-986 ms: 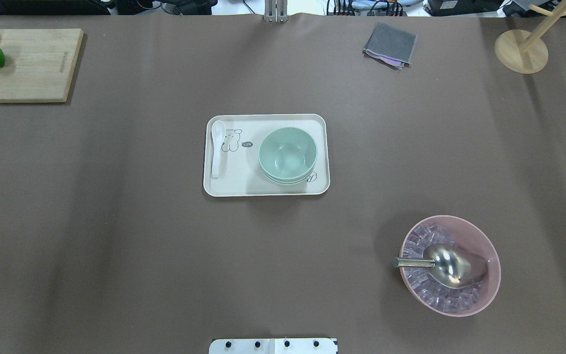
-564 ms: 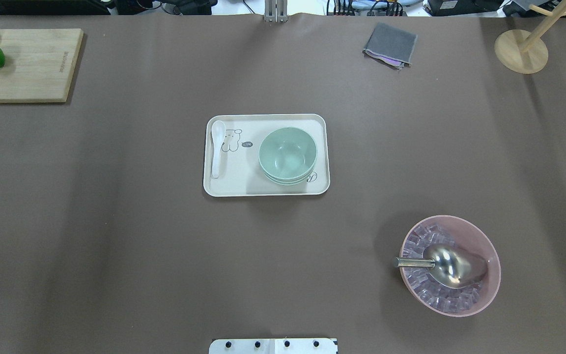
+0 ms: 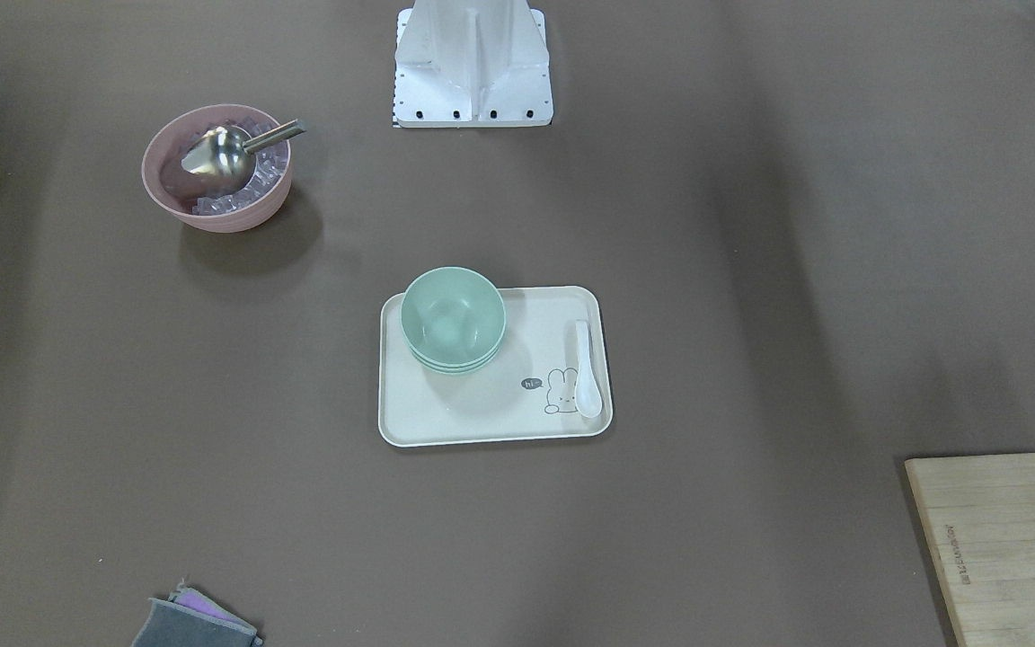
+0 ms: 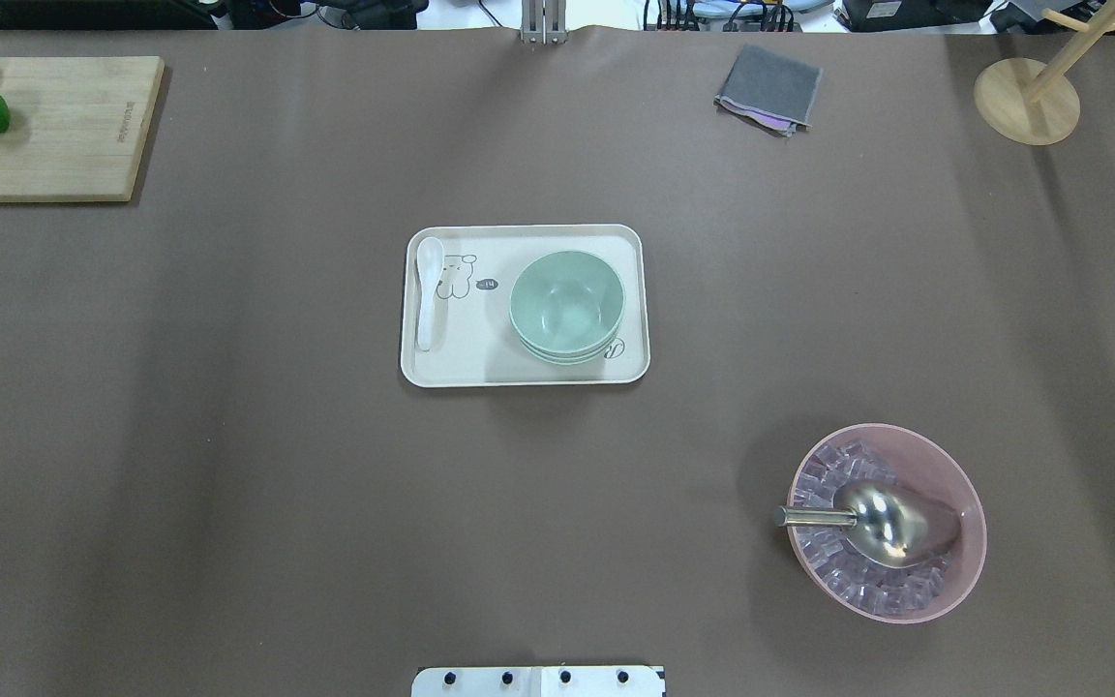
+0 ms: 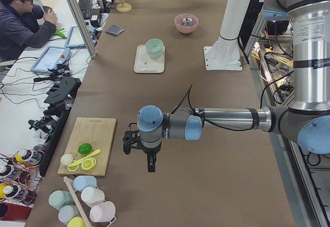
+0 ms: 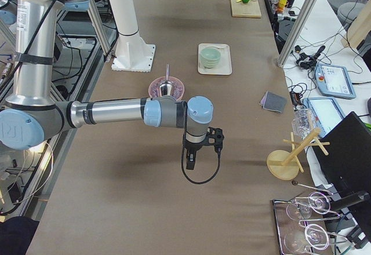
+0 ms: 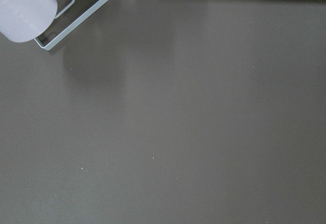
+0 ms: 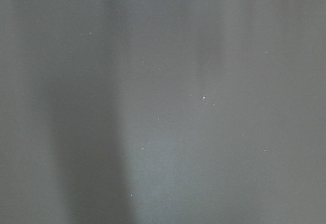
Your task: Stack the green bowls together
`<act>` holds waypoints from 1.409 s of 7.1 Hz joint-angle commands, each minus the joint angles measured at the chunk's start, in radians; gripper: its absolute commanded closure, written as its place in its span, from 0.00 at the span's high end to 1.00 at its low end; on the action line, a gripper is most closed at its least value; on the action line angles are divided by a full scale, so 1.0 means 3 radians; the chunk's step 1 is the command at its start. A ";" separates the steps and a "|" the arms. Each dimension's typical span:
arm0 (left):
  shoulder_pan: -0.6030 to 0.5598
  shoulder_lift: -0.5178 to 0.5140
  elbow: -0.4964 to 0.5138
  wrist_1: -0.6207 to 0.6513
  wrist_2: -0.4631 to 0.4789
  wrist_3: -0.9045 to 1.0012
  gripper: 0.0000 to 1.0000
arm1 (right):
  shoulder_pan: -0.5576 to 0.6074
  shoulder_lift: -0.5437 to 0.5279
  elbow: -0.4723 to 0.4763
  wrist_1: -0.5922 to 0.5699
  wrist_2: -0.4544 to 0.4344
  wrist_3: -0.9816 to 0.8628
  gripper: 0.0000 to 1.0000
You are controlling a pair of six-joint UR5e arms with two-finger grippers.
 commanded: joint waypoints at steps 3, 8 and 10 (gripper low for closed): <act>0.0000 0.0060 -0.0008 0.0000 -0.0010 0.0005 0.99 | -0.0042 0.0000 -0.0001 0.0000 0.0007 0.0000 1.00; 0.0000 0.0127 -0.0079 0.0000 -0.0010 0.0005 0.99 | -0.0058 0.0000 -0.0001 0.0000 0.0007 0.0000 1.00; 0.0000 0.0127 -0.0080 0.0000 -0.0010 0.0005 0.99 | -0.0073 0.0000 -0.0007 0.0000 0.0001 0.0000 1.00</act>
